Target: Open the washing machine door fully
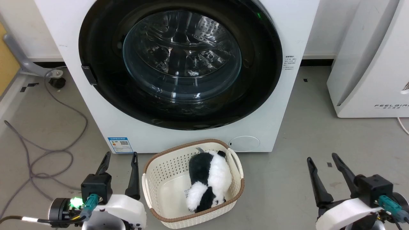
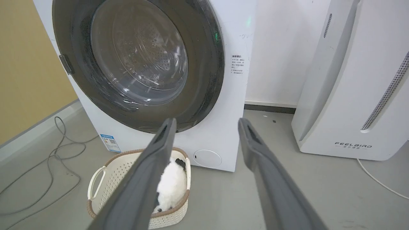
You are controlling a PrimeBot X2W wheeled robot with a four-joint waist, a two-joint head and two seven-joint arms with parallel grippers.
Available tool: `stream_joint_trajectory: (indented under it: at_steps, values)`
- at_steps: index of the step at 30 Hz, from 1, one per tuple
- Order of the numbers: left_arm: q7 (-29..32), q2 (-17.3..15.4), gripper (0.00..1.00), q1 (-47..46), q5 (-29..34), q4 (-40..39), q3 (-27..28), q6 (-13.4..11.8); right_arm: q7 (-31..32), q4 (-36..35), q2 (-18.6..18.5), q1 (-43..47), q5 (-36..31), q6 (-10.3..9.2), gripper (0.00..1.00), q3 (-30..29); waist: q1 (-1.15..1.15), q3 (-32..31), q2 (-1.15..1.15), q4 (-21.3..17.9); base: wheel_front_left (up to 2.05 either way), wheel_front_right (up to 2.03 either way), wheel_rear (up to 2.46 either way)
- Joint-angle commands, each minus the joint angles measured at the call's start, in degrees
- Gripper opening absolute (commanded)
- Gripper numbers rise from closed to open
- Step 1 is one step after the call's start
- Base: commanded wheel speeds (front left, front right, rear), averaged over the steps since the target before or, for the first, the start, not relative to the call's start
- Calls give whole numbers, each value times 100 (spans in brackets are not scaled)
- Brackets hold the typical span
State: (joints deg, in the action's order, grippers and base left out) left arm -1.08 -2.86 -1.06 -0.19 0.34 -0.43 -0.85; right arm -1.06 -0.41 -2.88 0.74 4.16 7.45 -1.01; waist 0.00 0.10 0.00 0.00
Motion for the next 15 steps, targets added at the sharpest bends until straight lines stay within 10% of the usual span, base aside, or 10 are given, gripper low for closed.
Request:
stream_joint_trajectory:
  at_steps: [1, 7, 8, 15]
  values:
    - [-54, 0, 100, -7, -34, 12, -15, -36, -60, -28, 0, -1, 131, 0, 100, -31, 0, 0, 0, 1, 0, 0, 0]
    - [-126, 0, 100, -8, -38, 19, -40, -95, -131, -37, 0, -4, 469, 1, 96, -73, 0, 2, 0, 6, 0, 0, 0]
    - [-138, 0, 100, -8, -38, 21, -43, -104, -143, -38, 0, -6, 528, 1, 6, -81, 0, 3, 0, 8, 0, 0, 0]
    - [-222, 0, 100, -15, -34, 36, -62, -167, -227, 24, 0, -66, 1153, 1, 0, -148, 0, 22, 0, 23, 0, 0, 0]
